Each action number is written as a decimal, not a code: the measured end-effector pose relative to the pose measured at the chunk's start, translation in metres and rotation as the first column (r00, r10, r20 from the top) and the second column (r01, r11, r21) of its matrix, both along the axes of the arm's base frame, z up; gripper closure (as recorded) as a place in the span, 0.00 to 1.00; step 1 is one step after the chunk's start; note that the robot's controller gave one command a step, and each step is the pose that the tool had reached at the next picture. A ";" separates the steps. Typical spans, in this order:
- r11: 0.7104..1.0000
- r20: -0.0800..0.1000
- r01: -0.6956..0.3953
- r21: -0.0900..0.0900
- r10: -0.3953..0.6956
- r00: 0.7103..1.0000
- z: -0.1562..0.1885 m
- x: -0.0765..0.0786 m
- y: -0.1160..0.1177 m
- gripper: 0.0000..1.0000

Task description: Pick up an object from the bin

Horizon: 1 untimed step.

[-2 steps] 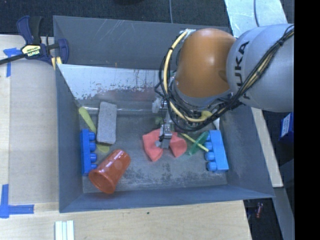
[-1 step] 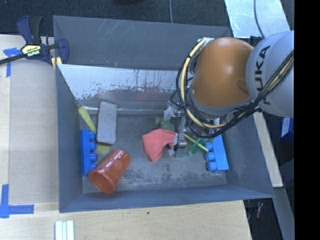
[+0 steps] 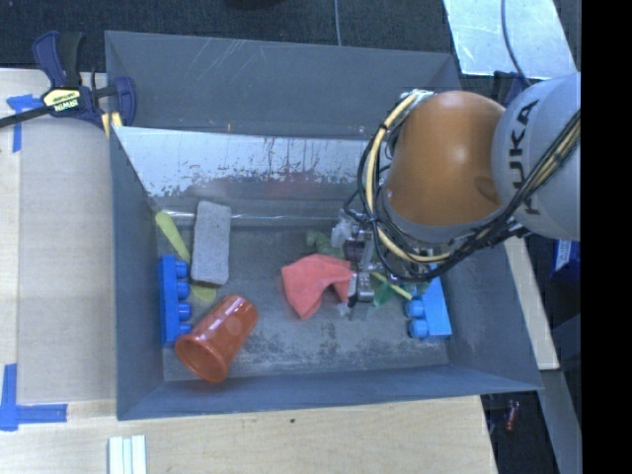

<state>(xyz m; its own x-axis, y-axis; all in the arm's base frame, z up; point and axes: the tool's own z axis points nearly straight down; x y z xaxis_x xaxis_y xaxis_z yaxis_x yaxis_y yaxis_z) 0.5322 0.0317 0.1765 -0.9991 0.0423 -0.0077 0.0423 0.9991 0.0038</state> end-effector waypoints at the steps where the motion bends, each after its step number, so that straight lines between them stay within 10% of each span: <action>1: 0.973 0.002 -0.230 -0.003 0.230 0.973 -0.051 -0.009 0.013 0.00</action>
Offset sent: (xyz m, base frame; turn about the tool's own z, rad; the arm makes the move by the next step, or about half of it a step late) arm 0.0683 0.0098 -0.1065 -0.1121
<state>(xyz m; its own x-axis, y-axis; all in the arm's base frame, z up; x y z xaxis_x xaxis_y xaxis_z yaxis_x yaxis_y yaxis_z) 0.5236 0.0445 0.1251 -0.9820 -0.1887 -0.0096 -0.1887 0.9820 0.0009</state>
